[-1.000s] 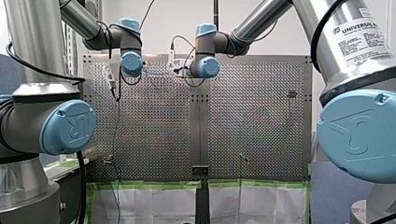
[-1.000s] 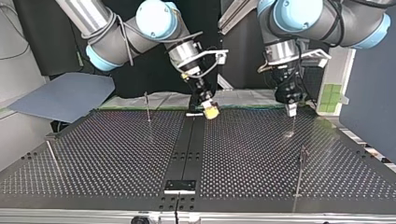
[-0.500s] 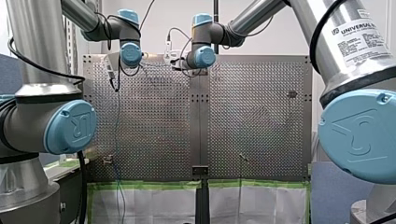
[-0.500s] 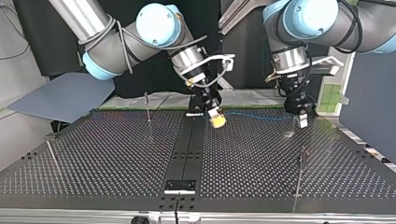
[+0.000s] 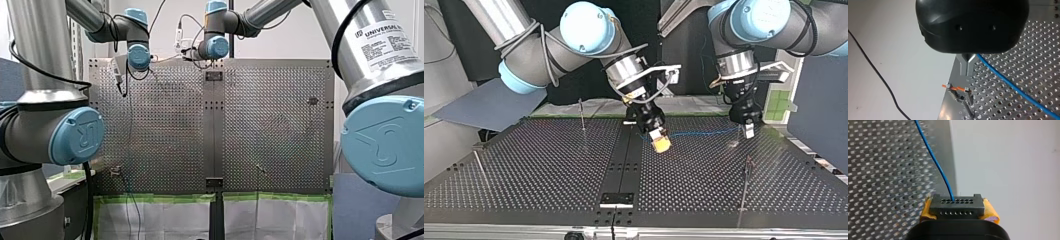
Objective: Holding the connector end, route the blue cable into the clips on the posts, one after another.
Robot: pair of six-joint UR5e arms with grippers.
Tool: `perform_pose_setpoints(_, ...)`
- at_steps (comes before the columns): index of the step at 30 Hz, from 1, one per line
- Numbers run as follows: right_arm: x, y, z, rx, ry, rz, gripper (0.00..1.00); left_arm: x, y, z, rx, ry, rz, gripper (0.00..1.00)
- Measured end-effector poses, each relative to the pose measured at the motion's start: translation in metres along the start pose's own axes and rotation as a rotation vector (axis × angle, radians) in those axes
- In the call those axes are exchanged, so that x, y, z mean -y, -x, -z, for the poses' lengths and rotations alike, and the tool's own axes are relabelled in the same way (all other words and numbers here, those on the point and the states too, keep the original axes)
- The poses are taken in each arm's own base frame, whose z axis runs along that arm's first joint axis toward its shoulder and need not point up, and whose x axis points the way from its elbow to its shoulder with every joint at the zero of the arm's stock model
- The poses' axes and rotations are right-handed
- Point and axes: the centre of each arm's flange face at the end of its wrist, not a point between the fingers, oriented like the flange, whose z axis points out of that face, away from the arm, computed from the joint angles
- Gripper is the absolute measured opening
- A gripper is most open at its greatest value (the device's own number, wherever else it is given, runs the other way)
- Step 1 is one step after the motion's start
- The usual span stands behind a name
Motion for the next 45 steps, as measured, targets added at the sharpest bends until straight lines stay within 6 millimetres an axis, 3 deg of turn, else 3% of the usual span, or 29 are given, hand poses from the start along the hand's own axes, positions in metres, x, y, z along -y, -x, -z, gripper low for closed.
perform_pose_setpoints(7, 0.008, -0.028, -0.008, -0.042, -0.017, -0.001, 0.00, 0.003, 0.010, -0.007, 0.019, -0.011, 0.009, 0.00)
perform_pose_setpoints(10, 0.010, -0.031, -0.010, -0.045, -0.021, -0.002, 0.00, 0.003, 0.017, -0.012, 0.030, -0.007, 0.014, 0.00)
perform_pose_setpoints(23, 0.023, 0.010, -0.021, 0.009, -0.034, -0.008, 0.00, -0.007, 0.017, -0.027, 0.031, 0.029, 0.005, 0.00)
perform_pose_setpoints(45, 0.032, 0.030, -0.047, 0.006, -0.053, -0.021, 0.00, -0.052, 0.028, -0.065, 0.050, 0.039, -0.022, 0.00)
